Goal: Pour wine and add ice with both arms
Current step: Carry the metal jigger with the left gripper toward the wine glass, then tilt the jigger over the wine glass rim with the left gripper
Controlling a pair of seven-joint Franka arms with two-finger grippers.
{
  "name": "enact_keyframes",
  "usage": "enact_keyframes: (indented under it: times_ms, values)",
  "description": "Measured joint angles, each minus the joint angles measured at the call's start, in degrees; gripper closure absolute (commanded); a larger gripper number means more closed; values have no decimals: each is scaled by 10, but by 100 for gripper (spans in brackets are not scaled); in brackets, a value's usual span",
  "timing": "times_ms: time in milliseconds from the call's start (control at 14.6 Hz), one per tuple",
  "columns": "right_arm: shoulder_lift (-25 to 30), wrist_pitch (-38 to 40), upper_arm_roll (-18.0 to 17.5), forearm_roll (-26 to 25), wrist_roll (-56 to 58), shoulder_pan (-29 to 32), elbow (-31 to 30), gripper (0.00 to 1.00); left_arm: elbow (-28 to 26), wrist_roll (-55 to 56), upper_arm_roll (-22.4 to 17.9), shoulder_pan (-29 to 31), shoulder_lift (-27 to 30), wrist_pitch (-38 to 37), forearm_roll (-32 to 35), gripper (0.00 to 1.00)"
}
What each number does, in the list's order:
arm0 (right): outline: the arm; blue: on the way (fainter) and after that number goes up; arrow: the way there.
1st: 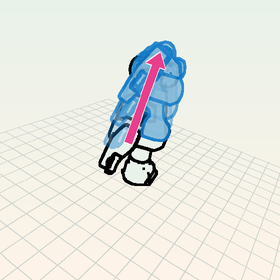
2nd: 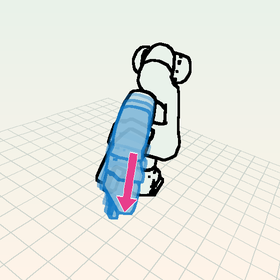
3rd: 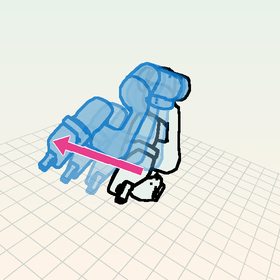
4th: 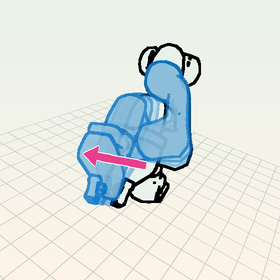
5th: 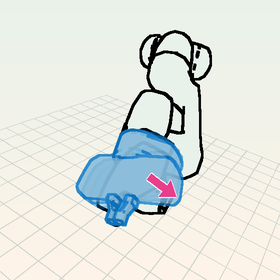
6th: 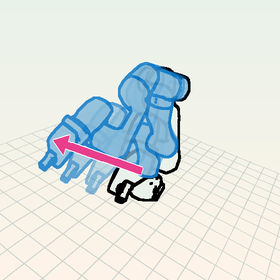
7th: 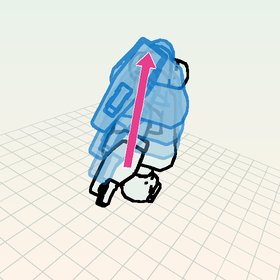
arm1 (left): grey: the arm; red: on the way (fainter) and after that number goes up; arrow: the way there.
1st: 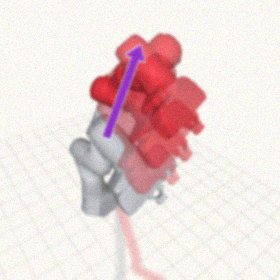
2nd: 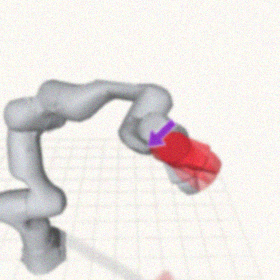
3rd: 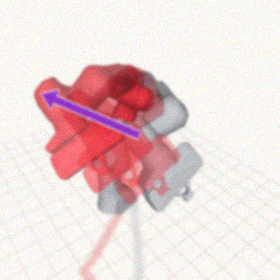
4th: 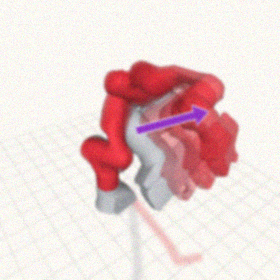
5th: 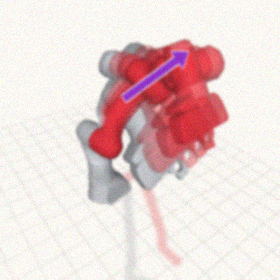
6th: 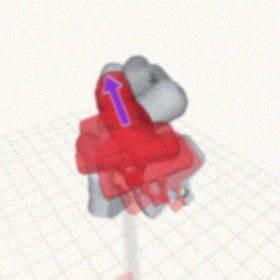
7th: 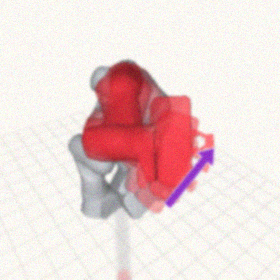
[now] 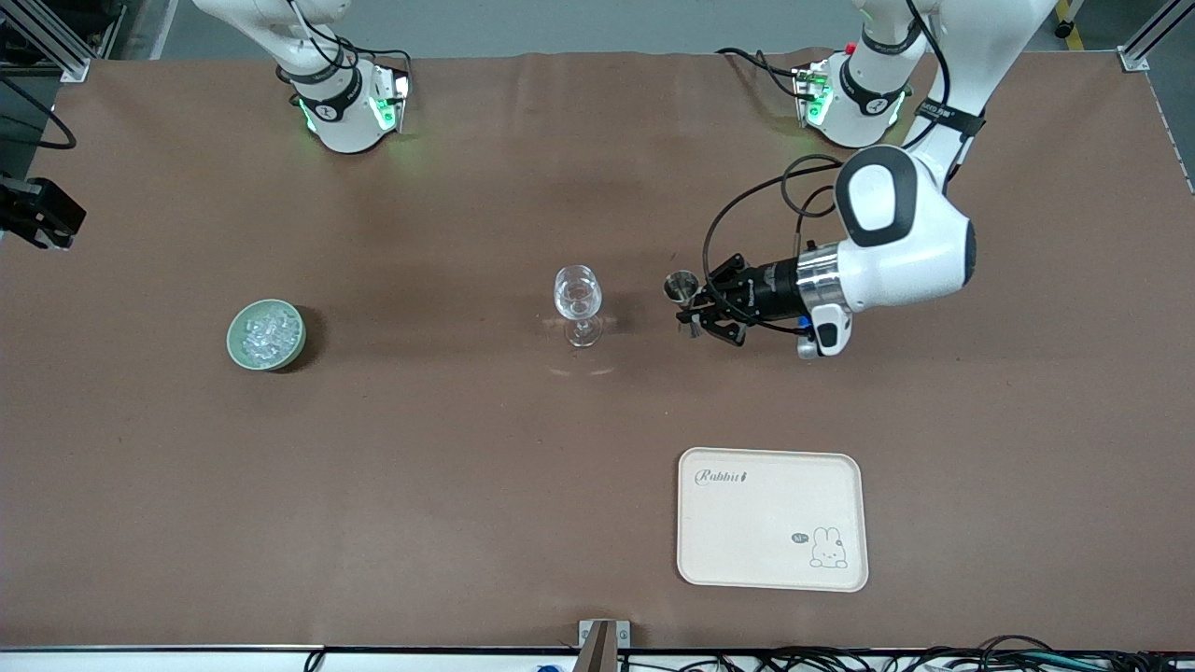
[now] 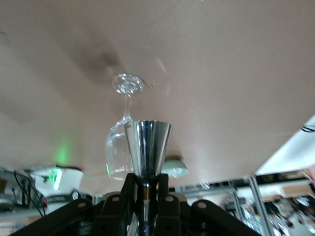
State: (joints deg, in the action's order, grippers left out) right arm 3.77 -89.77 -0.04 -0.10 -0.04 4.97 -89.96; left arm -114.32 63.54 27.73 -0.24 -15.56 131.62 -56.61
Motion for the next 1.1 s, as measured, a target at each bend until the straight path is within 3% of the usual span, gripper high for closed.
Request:
enact_keyframes:
  times_ms: [411,822,1096]
  values:
    - [0,0,0,0,0,-3,0,96,51,146,63,-8,-56,76,152,100]
    - [0,-1,0,0,0,-4,0,96,65,250,90,-32,-91,126,269,100]
    - [0,-1,0,0,0,-4,0,96,77,375,111,-34,-109,144,411,100]
